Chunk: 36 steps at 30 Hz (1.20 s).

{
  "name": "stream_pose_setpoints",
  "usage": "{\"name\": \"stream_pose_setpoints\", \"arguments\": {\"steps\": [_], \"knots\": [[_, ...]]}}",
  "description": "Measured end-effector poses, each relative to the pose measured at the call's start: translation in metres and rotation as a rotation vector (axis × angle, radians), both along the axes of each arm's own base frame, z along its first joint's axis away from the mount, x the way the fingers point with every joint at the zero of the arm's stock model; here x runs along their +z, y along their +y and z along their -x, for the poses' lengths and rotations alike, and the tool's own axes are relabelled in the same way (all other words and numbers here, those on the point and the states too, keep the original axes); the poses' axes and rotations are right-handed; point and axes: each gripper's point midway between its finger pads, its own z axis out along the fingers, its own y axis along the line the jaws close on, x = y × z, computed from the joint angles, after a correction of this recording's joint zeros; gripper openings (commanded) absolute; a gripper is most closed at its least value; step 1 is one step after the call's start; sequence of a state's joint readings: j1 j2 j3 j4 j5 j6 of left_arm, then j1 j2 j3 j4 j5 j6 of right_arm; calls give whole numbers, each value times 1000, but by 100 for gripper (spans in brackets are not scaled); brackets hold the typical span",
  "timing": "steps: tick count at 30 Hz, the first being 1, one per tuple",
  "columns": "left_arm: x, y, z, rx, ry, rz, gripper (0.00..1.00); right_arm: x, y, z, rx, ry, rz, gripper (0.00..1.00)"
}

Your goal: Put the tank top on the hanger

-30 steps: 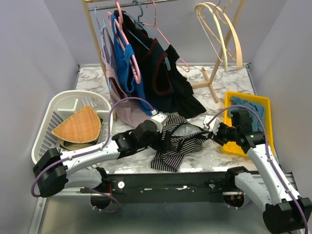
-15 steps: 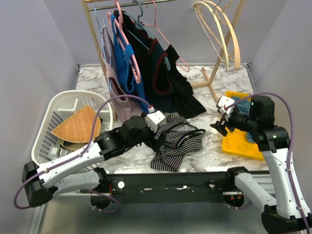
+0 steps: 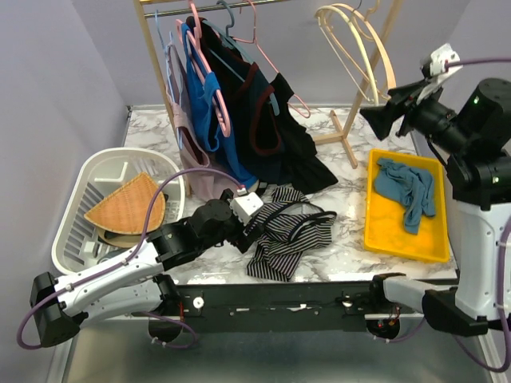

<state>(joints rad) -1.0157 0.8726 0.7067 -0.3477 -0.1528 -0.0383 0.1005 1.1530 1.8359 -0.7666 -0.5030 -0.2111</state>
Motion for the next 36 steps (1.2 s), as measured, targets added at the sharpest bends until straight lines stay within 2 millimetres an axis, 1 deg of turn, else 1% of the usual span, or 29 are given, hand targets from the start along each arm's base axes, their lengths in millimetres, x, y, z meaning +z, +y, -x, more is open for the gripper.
{"name": "stream_pose_setpoints", "arguments": {"steps": [3,4,5,6,8,11,16,17,18,19,20,22,23,24,25,26,28,29,32,34,36], "knots": [[5,3,-1,-5,-29,-1,99,13,-2,-28,-46,4,-50,79],[7,5,-1,-4,-40,-1,99,14,-3,-39,-61,11,-62,78],[9,7,-2,-2,-51,-1,99,14,-3,-45,-71,15,-68,77],[9,8,-2,-1,-56,-2,99,11,-3,-61,-85,30,-78,77],[8,10,-3,6,-65,-14,99,5,-5,-85,-114,60,-93,76],[1,14,-6,18,-69,-46,99,-10,-8,-114,-157,102,-99,76],[-4,16,-7,16,-67,-75,99,-22,-15,-145,-222,125,-93,73],[-4,16,-7,17,-68,-76,99,-25,-16,-149,-230,128,-92,69],[-4,16,-7,16,-69,-77,99,-26,-16,-150,-233,130,-93,68],[-4,16,-7,16,-69,-77,99,-28,-17,-153,-237,133,-93,64],[-4,16,-7,16,-69,-78,99,-29,-16,-155,-238,135,-99,63],[-5,16,-7,16,-69,-78,99,-32,-15,-161,-239,142,-106,56],[-5,16,-7,16,-69,-78,99,-34,-15,-164,-239,145,-107,50],[-5,16,-7,16,-69,-78,99,-37,-15,-168,-240,151,-108,50],[-5,16,-7,15,-69,-78,99,-41,-14,-171,-241,159,-107,45],[-5,16,-6,14,-68,-78,99,-47,-14,-176,-241,173,-104,44],[-5,15,-6,10,-66,-76,99,-57,-13,-184,-243,194,-97,35],[-5,15,-6,9,-66,-76,99,-63,-13,-188,-243,206,-91,24],[-5,15,-6,8,-65,-76,99,-74,-12,-195,-241,226,-76,6],[-5,15,-5,7,-65,-75,99,-77,-11,-197,-238,232,-75,0],[-5,14,-4,1,-62,-73,99,-75,-11,-196,-231,226,-67,0]]}}
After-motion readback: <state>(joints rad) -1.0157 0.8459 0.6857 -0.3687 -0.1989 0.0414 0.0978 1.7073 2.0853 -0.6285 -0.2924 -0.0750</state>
